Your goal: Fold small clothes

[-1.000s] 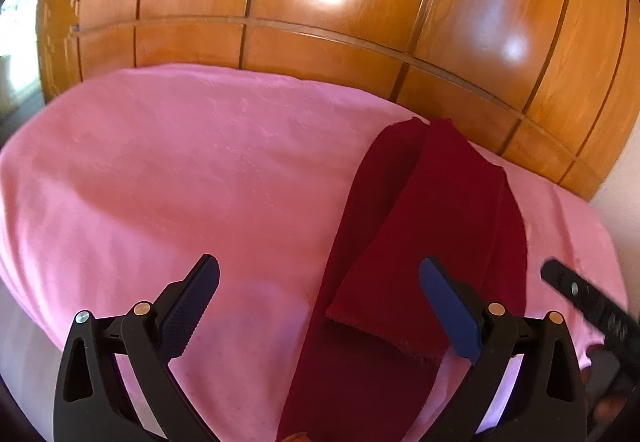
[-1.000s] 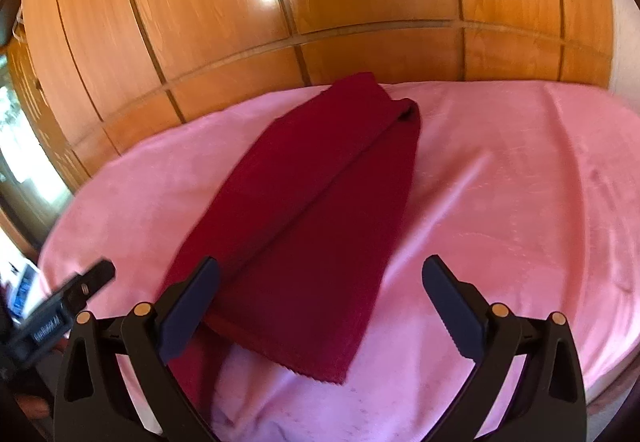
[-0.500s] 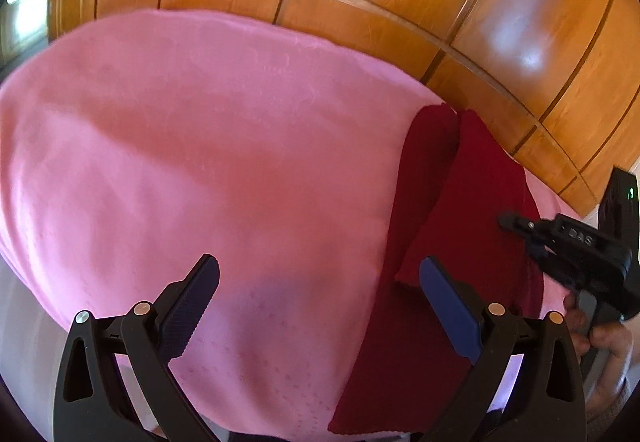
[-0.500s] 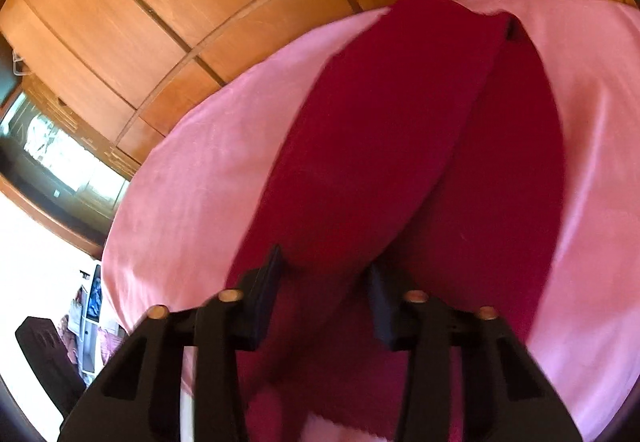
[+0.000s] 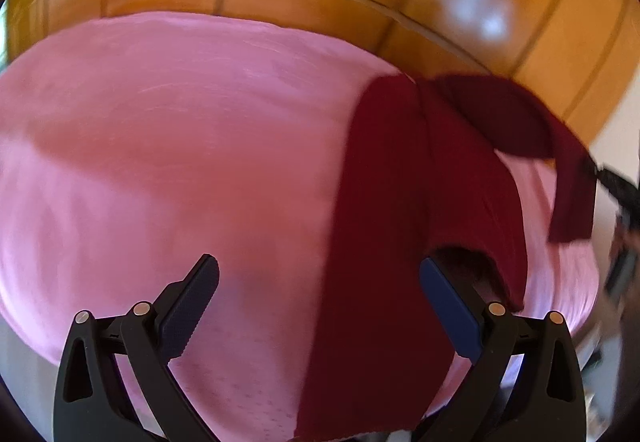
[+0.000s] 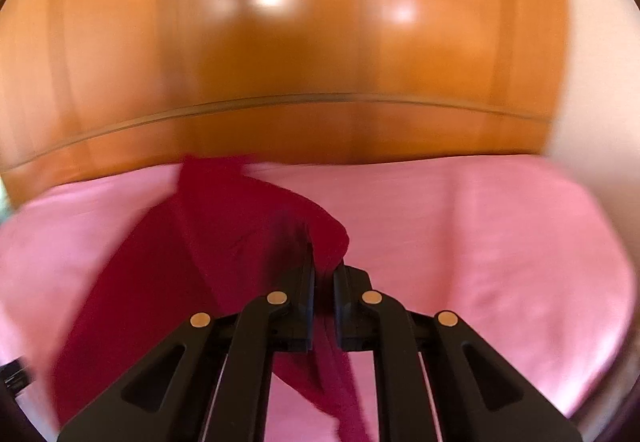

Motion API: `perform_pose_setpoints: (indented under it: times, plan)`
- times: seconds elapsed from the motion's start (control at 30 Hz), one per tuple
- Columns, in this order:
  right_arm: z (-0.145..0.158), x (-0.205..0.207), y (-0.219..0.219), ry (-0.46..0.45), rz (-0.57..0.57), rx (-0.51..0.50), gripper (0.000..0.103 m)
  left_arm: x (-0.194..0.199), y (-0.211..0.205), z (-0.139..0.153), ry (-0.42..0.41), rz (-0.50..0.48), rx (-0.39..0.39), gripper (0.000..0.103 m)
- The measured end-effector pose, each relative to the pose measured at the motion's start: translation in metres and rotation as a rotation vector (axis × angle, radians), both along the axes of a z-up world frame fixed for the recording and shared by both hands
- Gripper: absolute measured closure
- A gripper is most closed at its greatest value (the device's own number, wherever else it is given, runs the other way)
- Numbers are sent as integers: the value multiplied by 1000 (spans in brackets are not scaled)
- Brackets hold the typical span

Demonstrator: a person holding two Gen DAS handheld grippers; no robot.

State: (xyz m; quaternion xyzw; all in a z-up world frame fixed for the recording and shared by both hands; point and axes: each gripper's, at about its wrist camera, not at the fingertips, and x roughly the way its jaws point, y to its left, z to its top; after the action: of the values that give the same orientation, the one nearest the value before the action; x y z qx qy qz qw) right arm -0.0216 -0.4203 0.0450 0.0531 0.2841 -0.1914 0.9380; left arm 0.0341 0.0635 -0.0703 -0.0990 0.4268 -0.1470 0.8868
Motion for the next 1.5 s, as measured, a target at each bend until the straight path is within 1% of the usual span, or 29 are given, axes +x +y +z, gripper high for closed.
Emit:
perform_pose_setpoints:
  times: [0.07,0.17,0.2,0.23,0.27,0.3,0.37,0.43,0.5,0.57,0.6,0.63,0.67,0.7,0.73,0.8,0.83,0.87,0.9,0.93,0.97,1.0,1.07,1.17,1.23,1.27,1.37,1.47,1.5]
  plan:
    - [-9,7,-41,35,-94,-10,97,0,-9,-2,12,-32,31,4]
    - [-24,27,-79,101,-159,-13,97,-2,-17,-5,21,-65,65,4]
    - [-31,37,-85,127,-164,-15,96,-3,-20,-6,30,-85,71,7]
    - [-37,44,-91,147,-169,-19,95,-4,-23,-8,43,-107,72,20]
    - [-42,50,-95,161,-182,-22,86,-5,-25,-10,57,-122,77,29]
    - [-47,58,-97,174,-182,-10,68,-5,-28,-13,79,-140,84,29]
    - [-48,58,-94,154,-186,4,42,-6,-31,-20,99,-152,87,29]
    - [-41,49,-81,137,-171,6,42,-10,-31,-24,102,-155,89,31]
    - [-37,29,-60,103,-83,76,41,-9,-31,-27,99,-160,81,41]
    - [-39,13,-34,98,54,188,39,-7,-29,-28,94,-168,69,61]
    - [-45,5,-15,113,151,287,38,-5,-28,-28,97,-174,48,66]
    - [-54,-3,6,135,244,384,38,-3,-25,-28,104,-174,28,79]
    - [-61,-8,20,150,302,439,38,0,-23,-28,111,-175,8,90]
    - [-69,-13,39,168,369,501,38,1,-22,-28,114,-179,-9,93]
    - [-80,-19,62,197,439,574,38,0,-22,-27,113,-180,-19,94]
    - [-97,-26,94,248,509,657,38,0,-20,-24,103,-182,-35,94]
    - [-104,-28,109,271,530,670,39,-1,-20,-22,98,-183,-42,94]
    - [-109,-28,119,287,547,674,47,-1,-17,-19,89,-179,-51,94]
    - [-116,-29,132,315,568,676,64,-1,-11,-15,80,-169,-74,94]
    - [-119,-30,139,334,573,666,74,-1,-4,-10,71,-163,-98,95]
    - [-118,-33,147,342,583,632,89,0,4,-3,52,-151,-116,95]
    - [-113,-27,147,337,589,606,93,2,9,3,35,-142,-120,95]
    - [-93,-32,142,301,593,541,95,6,23,17,1,-117,-122,96]
    - [-59,-43,116,216,553,459,96,25,49,43,-76,-46,-67,96]
    - [-31,-57,90,151,471,359,96,46,66,62,-133,9,-15,96]
    - [-20,-63,70,131,400,281,96,56,72,70,-152,27,5,96]
    - [-15,-64,21,149,218,150,96,91,77,90,-207,78,116,96]
    - [-28,-52,-17,211,79,73,96,131,78,92,-190,141,198,95]
    - [-36,-47,-28,232,48,73,96,139,76,90,-176,164,224,92]
